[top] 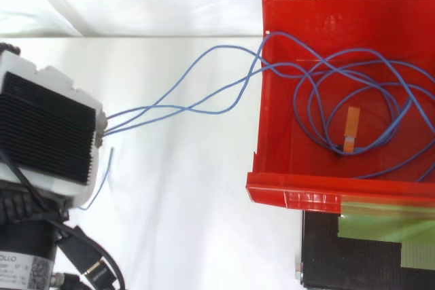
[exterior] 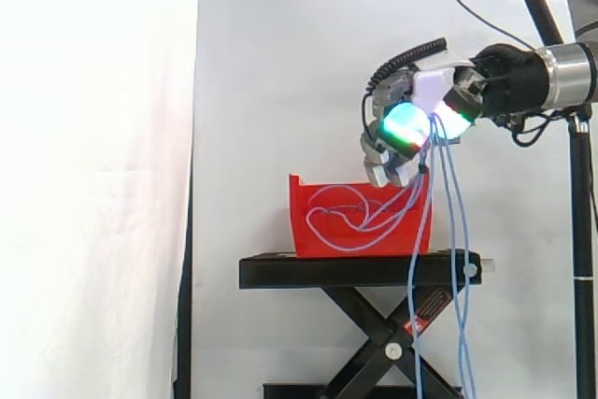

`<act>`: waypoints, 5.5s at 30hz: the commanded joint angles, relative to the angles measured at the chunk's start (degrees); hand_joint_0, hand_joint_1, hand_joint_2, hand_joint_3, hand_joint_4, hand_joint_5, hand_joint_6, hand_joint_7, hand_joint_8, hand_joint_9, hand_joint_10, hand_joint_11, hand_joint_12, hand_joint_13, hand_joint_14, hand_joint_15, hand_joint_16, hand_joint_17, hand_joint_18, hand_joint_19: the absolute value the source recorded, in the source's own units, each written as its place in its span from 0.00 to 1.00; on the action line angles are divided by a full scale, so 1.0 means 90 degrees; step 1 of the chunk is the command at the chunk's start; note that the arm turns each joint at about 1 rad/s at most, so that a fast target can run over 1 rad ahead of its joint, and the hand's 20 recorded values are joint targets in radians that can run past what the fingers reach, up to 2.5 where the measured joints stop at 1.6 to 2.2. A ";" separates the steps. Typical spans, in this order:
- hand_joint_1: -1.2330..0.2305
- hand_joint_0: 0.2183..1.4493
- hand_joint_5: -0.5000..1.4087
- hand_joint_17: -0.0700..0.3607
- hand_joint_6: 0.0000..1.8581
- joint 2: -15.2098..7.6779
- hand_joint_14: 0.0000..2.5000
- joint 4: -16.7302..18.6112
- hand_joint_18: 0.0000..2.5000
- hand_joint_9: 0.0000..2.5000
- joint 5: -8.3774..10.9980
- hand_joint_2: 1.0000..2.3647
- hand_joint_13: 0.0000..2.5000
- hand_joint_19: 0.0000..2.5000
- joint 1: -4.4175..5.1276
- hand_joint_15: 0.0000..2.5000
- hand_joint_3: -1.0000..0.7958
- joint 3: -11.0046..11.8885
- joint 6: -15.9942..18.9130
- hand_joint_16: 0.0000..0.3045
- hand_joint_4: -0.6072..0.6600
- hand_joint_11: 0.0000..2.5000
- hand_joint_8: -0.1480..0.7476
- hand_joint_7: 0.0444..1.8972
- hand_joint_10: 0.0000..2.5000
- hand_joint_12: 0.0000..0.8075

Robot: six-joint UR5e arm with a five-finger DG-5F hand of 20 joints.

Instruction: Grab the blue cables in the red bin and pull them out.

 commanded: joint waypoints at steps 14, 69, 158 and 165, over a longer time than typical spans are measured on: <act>0.25 0.54 0.73 0.36 0.42 -0.0001 0.01 -0.1501 0.25 0.34 0.0406 0.00 0.29 0.42 0.0258 0.30 0.00 -0.0001 0.5270 0.12 0.48 0.35 0.36 0.28 0.01 0.36; 0.25 0.54 0.73 0.36 0.42 -0.0011 0.01 -0.2751 0.25 0.35 0.1315 0.00 0.29 0.42 0.0405 0.30 0.00 -0.0011 0.3395 0.12 0.49 0.36 0.36 0.28 0.01 0.36; 0.24 0.54 0.73 0.36 0.42 -0.0206 0.01 -0.0387 0.25 0.35 0.1793 0.00 0.29 0.42 0.1391 0.30 0.00 -0.0704 0.3044 0.12 0.48 0.36 0.36 0.28 0.01 0.36; 0.24 0.54 0.73 0.36 0.42 -0.0197 0.01 -0.0348 0.25 0.35 0.1803 0.00 0.29 0.42 0.1440 0.30 0.00 -0.0694 0.3220 0.12 0.48 0.36 0.36 0.28 0.01 0.36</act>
